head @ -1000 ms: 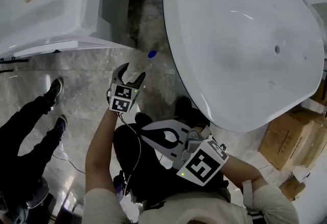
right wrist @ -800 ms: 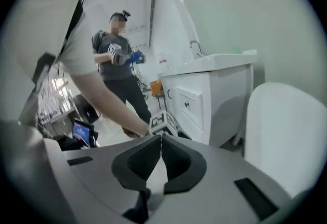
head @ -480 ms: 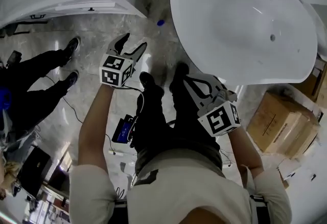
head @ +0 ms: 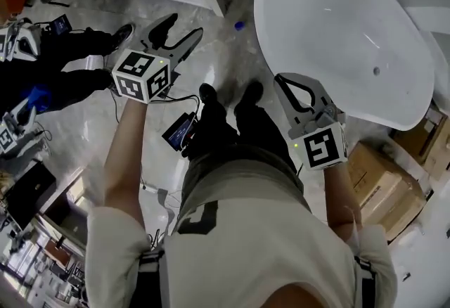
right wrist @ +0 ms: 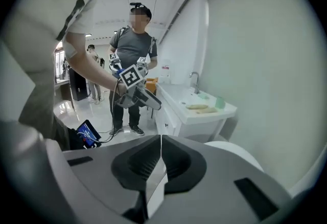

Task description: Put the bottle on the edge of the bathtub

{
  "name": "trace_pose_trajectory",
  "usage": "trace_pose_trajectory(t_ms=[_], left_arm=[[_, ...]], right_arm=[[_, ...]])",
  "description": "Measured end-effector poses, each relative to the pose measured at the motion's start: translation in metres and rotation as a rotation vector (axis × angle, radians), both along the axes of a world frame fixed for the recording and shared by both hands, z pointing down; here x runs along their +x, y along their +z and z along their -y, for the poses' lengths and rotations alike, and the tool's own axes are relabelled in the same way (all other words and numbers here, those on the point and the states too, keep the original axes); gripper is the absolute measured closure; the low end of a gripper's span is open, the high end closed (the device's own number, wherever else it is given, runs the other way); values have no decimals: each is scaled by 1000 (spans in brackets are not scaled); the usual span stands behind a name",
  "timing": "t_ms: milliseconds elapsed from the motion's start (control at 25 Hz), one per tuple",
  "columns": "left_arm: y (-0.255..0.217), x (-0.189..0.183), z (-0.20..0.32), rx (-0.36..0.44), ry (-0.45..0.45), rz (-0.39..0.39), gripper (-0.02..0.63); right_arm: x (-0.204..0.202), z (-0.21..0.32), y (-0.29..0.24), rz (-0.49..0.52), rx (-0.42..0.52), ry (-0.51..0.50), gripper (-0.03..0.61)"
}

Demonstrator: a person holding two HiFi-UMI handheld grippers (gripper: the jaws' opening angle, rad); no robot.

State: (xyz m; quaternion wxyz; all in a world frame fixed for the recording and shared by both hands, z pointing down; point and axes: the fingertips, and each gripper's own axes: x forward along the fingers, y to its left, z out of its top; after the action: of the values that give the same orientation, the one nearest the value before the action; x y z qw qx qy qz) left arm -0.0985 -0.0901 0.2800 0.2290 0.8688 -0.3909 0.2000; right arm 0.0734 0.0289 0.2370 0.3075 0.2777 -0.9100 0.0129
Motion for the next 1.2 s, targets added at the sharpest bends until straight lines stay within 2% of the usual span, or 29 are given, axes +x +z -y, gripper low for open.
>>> trace_pose_trajectory(t_ms=[160, 320, 360, 440, 520, 640, 760, 1000, 1200], left_arm=[[-42, 4, -25, 46, -18, -15, 267], [-78, 6, -54, 66, -35, -60, 268], [-87, 7, -62, 76, -36, -74, 293], [-105, 11, -81, 104, -41, -94, 508], [-118, 20, -101, 119, -33, -96, 549], [-132, 38, -135, 137, 12, -75, 554], [-149, 54, -161, 165, 65, -86, 554], [-166, 66, -190, 212, 171, -130, 554], [-167, 53, -234, 266, 257, -59, 554]], right_arm=[[-10, -3, -29, 94, 1, -34, 549], [-31, -13, -54, 306, -165, -16, 549], [-36, -16, -61, 363, -210, -20, 549], [-44, -20, -73, 442, -261, -43, 549], [-48, -23, -83, 454, -259, -74, 551], [-50, -30, -92, 438, -238, -97, 551], [-51, -38, -103, 435, -227, -88, 551], [-58, -63, -110, 424, -200, -18, 551], [-80, -99, -112, 447, -197, 54, 551]])
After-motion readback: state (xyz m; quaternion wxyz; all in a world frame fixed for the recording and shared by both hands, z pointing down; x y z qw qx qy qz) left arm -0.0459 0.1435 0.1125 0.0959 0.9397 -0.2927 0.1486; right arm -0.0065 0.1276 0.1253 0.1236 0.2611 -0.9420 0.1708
